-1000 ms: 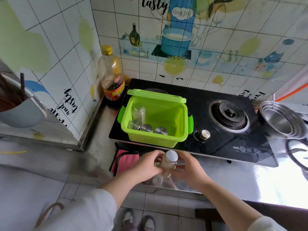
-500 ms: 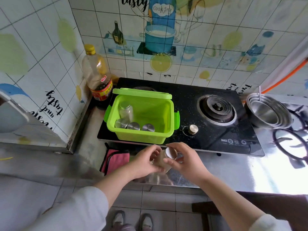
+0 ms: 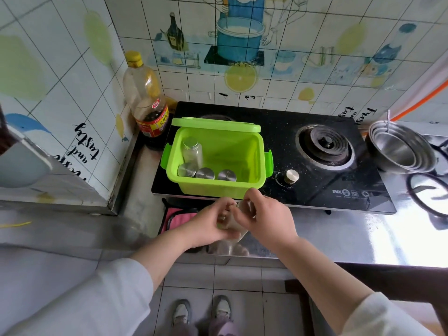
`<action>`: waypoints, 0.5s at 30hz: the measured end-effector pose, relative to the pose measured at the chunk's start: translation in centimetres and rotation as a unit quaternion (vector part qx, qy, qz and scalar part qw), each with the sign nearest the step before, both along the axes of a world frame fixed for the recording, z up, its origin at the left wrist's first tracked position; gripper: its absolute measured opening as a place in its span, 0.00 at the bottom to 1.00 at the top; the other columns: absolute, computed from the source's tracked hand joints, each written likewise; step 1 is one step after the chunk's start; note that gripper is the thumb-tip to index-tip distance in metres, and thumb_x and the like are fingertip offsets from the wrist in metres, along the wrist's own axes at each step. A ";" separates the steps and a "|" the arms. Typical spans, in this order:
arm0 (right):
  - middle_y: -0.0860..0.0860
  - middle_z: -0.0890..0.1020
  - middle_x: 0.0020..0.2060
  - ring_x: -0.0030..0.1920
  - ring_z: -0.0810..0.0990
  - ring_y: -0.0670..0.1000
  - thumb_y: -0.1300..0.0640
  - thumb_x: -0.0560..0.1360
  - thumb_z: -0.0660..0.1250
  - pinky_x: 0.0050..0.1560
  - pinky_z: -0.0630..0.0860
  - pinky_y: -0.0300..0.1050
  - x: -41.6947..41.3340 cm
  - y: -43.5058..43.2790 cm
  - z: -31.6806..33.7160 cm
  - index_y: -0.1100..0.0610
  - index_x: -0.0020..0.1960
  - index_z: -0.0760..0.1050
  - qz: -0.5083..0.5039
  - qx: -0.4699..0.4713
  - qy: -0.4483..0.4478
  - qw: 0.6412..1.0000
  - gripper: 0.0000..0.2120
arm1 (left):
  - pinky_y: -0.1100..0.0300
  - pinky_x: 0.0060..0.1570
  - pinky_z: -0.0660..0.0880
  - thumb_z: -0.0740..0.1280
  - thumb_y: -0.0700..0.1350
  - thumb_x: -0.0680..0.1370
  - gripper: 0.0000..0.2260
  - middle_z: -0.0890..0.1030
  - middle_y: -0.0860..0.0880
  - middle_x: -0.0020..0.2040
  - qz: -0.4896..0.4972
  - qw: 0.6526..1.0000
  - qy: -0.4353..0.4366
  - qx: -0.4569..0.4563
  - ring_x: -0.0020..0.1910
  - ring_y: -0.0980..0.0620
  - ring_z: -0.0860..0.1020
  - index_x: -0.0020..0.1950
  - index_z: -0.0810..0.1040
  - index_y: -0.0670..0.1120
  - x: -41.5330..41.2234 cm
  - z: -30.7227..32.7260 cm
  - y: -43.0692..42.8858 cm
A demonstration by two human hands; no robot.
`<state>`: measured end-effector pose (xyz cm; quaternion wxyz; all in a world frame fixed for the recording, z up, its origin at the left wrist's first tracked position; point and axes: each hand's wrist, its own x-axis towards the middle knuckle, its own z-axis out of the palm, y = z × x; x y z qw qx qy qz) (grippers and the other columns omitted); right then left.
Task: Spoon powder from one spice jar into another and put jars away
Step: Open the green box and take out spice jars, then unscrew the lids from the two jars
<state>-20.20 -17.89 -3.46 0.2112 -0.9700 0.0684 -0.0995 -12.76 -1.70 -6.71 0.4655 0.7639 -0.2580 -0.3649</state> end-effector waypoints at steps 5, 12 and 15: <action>0.45 0.69 0.27 0.28 0.70 0.53 0.33 0.69 0.55 0.26 0.67 0.45 0.6 1.9 0.5 0.53 0.40 0.65 0.013 0.003 -0.026 1.000 0.22 | 0.49 0.55 0.78 0.78 0.41 0.67 0.20 0.81 0.53 0.48 -0.010 1.000 0.011 -0.007 0.51 0.51 0.80 0.54 0.75 0.55 0.8 0.7 0.8; 0.45 0.68 0.27 0.25 0.67 0.52 0.40 0.70 0.62 0.23 0.66 0.44 0.7 3.1 2.2 0.56 0.38 0.68 0.080 0.021 -0.091 0.992 0.18 | 0.68 0.42 0.72 0.74 0.34 0.69 0.19 0.80 0.56 0.43 -0.086 0.996 0.018 0.003 0.40 0.63 0.76 0.55 0.76 0.50 2.5 3.1 2.6; 0.45 0.72 0.33 0.31 0.69 0.48 0.46 0.71 0.65 0.27 0.71 0.46 1.0 2.9 2.9 0.56 0.43 0.73 0.136 0.031 -0.102 0.985 0.12 | 0.65 0.52 0.75 0.76 0.38 0.69 0.25 0.81 0.48 0.56 -0.109 0.994 0.003 0.007 0.54 0.55 0.79 0.62 0.74 0.51 3.2 4.1 3.0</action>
